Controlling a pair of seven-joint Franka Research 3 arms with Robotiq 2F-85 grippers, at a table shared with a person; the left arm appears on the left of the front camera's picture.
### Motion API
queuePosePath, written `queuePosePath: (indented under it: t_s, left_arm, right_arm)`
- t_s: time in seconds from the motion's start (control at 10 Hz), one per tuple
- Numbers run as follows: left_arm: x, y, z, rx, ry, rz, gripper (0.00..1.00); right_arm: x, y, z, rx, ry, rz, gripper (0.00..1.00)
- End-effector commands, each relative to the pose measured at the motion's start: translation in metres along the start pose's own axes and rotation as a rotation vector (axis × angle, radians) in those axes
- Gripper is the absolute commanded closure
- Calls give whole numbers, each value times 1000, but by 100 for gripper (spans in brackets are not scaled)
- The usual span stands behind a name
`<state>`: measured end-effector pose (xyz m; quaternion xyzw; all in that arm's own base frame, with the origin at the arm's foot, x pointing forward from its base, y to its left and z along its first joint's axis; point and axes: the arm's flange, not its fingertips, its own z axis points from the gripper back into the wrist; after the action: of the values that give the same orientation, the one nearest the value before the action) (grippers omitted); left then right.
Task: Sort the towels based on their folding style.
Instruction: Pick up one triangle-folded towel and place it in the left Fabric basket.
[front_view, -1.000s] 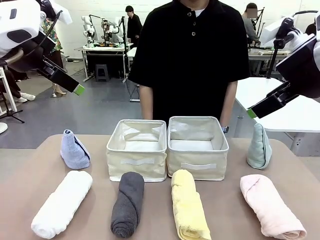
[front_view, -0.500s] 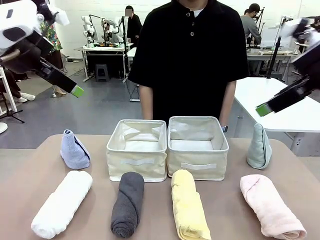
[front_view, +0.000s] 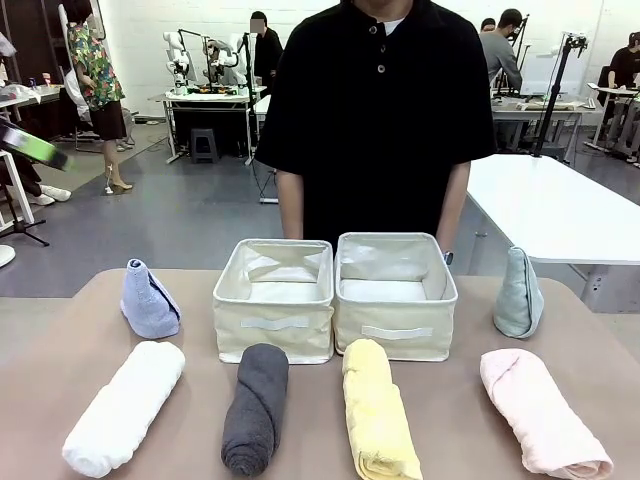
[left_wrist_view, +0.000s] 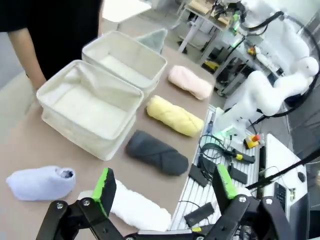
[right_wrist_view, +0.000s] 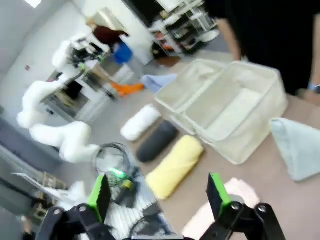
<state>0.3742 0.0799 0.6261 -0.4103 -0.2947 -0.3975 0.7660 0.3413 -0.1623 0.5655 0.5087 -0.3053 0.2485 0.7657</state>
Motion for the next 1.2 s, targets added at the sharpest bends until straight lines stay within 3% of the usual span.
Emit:
queuePosePath:
  t_s: [0.0, 0.2, 0.4, 0.7, 1.1]
  left_arm:
    - [-15, 30, 39, -8, -48, 13, 0]
    - [-45, 42, 72, -7, -13, -51, 0]
    - [-65, 43, 93, 49, -15, -75, 0]
    - [-80, 34, 107, 66, 33, -114, 0]
    - [-90, 28, 116, 95, 55, -138, 0]
  right_arm:
    - [-12, -15, 20, 30, -6, -80, 0]
    - [-39, -22, 47, 31, -1, -9, 0]
    - [-54, -11, 69, -67, -10, 67, 0]
    - [-61, 22, 84, -213, 24, 207, 0]
    - [-58, 45, 78, -283, 103, 312, 0]
